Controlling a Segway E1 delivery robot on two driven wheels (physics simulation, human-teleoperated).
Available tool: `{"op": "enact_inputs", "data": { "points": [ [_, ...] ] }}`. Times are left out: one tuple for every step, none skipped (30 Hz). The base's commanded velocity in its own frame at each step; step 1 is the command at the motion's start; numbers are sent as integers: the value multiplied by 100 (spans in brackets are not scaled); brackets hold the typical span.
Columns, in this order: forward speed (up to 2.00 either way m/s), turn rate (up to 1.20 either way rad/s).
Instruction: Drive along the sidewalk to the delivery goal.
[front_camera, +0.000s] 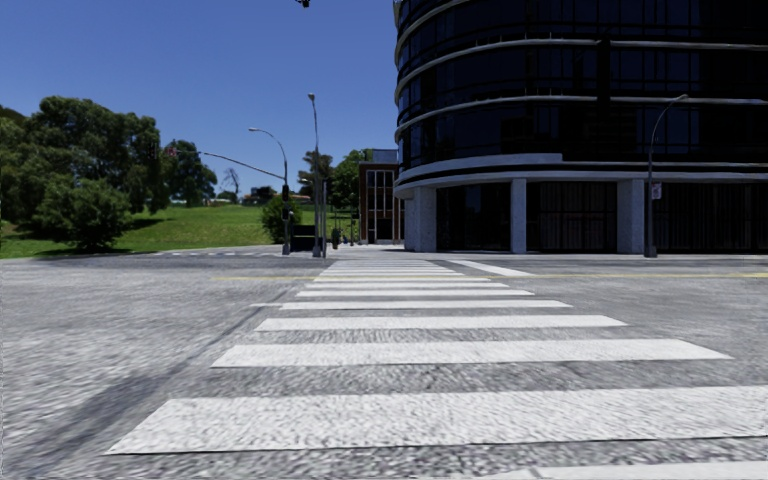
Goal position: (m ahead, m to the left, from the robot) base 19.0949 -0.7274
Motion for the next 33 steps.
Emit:
{"op": "enact_inputs", "data": {
  "points": [
    [159, 0],
    [159, 0],
    [159, 0],
    [159, 0],
    [159, 0],
    [159, 0],
    [159, 0],
    [159, 0],
    [159, 0],
    [159, 0],
    [154, 29],
    [154, 30],
    [154, 31],
    [154, 31],
    [154, 34],
    [154, 35],
    [154, 36],
    [154, 37],
    [154, 38],
    [154, 38],
    [154, 39],
    [154, 39],
    [154, 40],
    [154, 40],
    [154, 40],
    [154, 43],
    [154, 43],
    [154, 27],
    [154, 0],
    [154, 0],
    [154, 0],
    [154, 0],
    [154, 0]
  ]
}}
